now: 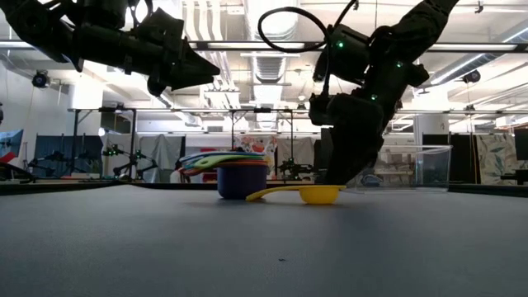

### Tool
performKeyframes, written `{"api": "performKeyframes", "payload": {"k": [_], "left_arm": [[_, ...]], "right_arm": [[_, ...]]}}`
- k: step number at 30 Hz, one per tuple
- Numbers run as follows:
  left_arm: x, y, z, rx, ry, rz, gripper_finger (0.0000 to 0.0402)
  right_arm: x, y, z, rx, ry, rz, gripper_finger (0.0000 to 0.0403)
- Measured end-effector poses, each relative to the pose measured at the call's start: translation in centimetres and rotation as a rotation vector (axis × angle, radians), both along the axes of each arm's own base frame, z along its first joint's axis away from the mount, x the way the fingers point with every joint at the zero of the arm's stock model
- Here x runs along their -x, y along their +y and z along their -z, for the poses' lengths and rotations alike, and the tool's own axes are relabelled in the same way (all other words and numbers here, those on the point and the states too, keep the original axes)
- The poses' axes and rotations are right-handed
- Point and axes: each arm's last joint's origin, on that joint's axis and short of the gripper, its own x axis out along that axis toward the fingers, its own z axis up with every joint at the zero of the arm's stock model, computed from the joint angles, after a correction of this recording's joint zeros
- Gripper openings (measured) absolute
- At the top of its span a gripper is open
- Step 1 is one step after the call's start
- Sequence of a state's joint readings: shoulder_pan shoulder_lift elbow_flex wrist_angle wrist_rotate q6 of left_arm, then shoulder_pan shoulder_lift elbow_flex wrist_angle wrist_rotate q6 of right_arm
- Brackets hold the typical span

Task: Nest measuring cups in basket
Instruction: Stack the yellow measuring cup on top of the blue measuring cup

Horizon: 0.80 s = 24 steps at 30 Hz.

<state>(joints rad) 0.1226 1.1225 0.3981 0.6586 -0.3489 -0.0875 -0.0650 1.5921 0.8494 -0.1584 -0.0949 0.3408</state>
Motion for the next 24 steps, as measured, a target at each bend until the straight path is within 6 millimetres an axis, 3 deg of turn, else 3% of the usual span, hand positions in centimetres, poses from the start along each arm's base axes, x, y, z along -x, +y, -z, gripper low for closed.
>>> {"api": "performKeyframes", "payload": {"k": [5,12,24], "left_arm": [[0.0,0.0,-0.01,0.001,-0.001,0.0,0.016],[0.0,0.0,-0.06,0.006,-0.01,0.0,0.016],[0.0,0.0,-0.06,0.006,-0.01,0.0,0.016]], "right_arm": [[0.01,0.0,0.02,0.007,0.0,-0.008,0.0091],[0.22,0.07,0.28,0.017,0.01,-0.025,0.0016],[0.18,0.01,0.26,0.039,0.005,-0.03,0.0009]]}}
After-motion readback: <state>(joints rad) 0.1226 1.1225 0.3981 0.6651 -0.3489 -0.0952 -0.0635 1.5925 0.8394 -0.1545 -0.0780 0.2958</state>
